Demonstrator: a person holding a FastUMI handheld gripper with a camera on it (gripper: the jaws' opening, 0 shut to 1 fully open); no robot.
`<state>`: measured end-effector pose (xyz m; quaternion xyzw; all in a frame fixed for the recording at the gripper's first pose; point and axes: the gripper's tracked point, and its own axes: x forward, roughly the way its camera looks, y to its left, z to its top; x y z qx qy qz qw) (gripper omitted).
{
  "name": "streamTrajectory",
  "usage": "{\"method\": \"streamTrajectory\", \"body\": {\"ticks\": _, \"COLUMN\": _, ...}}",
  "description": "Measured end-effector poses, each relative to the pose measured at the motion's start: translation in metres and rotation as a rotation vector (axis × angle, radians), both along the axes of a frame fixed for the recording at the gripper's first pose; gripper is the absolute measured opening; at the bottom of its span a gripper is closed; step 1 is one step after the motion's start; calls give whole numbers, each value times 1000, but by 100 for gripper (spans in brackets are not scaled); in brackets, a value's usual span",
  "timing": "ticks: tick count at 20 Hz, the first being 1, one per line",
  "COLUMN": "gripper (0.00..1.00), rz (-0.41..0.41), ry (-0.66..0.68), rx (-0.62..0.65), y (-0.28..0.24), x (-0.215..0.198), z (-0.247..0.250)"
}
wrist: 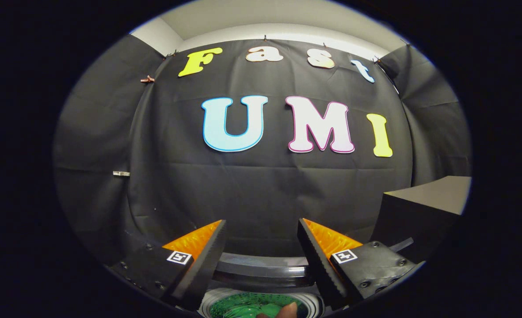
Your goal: Put the clothes into the washing machine and then close the washing machine lid.
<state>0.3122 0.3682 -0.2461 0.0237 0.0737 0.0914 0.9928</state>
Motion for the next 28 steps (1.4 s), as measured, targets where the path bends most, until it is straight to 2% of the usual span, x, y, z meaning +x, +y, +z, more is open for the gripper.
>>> {"method": "streamTrajectory", "body": {"ticks": 2, "gripper": 99, "rz": 11, "ry": 57, "rx": 10, "y": 0, "x": -11, "z": -19}}
{"method": "streamTrajectory", "body": {"ticks": 4, "gripper": 99, "rz": 35, "ry": 223, "rx": 69, "y": 5, "x": -27, "z": -70}}
{"method": "streamTrajectory", "body": {"ticks": 5, "gripper": 99, "rz": 37, "ry": 364, "rx": 60, "y": 0, "x": -54, "z": -104}}
{"method": "streamTrajectory", "body": {"ticks": 6, "gripper": 100, "rz": 73, "ry": 469, "rx": 72, "y": -3, "x": -91, "z": -110}}
{"method": "streamTrajectory", "body": {"ticks": 7, "gripper": 100, "rz": 118, "ry": 435, "rx": 108, "y": 2, "x": -101, "z": -103}}
{"method": "streamTrajectory", "body": {"ticks": 9, "gripper": 100, "rz": 104, "ry": 299, "rx": 47, "y": -15, "x": -109, "z": -71}}
{"method": "streamTrajectory", "body": {"ticks": 14, "gripper": 99, "rz": 83, "ry": 357, "rx": 33, "y": -35, "x": -116, "z": -78}}
{"method": "streamTrajectory", "body": {"ticks": 18, "gripper": 100, "rz": 99, "ry": 349, "rx": 26, "y": -36, "x": -122, "z": -69}}
{"method": "streamTrajectory", "body": {"ticks": 28, "gripper": 100, "rz": 108, "ry": 224, "rx": 14, "y": -65, "x": -175, "z": 16}}
